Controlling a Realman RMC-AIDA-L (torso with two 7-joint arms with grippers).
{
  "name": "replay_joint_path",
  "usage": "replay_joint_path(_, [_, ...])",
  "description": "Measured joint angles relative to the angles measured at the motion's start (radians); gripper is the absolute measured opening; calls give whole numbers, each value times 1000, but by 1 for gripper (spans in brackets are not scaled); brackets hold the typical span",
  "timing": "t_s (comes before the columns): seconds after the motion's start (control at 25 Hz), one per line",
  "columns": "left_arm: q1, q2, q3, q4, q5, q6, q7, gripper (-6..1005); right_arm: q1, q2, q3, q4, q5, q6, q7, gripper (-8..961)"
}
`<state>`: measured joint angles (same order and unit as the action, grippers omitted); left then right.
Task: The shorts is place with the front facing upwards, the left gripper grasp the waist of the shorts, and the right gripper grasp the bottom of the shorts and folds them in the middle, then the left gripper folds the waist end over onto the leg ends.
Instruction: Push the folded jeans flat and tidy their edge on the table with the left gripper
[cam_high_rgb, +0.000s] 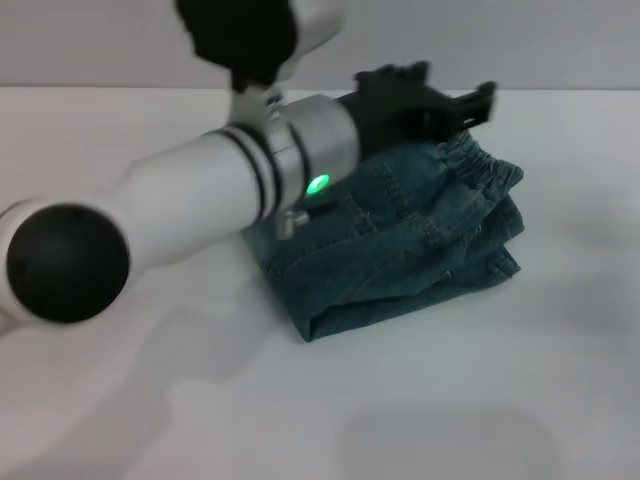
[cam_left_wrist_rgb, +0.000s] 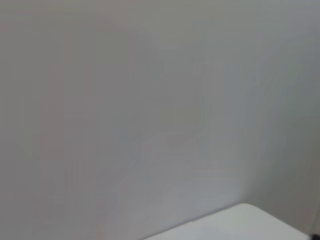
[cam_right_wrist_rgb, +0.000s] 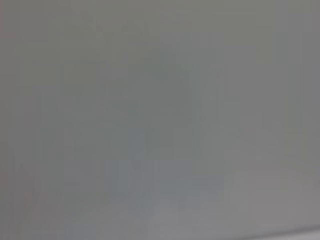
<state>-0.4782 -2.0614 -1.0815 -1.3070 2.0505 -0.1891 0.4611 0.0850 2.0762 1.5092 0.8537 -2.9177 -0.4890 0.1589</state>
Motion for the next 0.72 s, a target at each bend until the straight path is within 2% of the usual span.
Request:
replay_joint_path(0.08, [57, 0, -2, 9, -2, 43, 13, 650, -5, 0, -26, -1, 0, -36, -9, -1])
replay_joint_path(0.2, [74, 1, -2, 10, -3, 52, 13, 783, -5, 0, -38, -5, 0, -47, -19, -1])
replay_joint_path(0.24, [148, 5, 1, -15, -4, 61, 14, 827, -4, 0, -39, -5, 0, -46, -19, -1])
replay_joint_path(0.36, [245, 6, 22, -67, 0, 87, 44, 772, -2, 1, -40, -9, 0, -45, -19, -1])
replay_joint_path(0.48, [272, 5, 35, -78, 1, 99, 62, 717, -1, 1, -40, -10, 0, -45, -19, -1])
replay_joint_path(0.52, [301, 7, 61, -71, 3, 114, 89, 699, 0, 1, -40, -10, 0, -45, -19, -1])
replay_joint_path(0.68, [305, 8, 79, -45, 3, 112, 93, 531, 1, 0, -43, -12, 0, -45, -19, -1])
replay_joint_path(0.72, [307, 7, 107, -11, 1, 95, 95, 489, 1, 0, -43, -14, 0, -45, -19, -1])
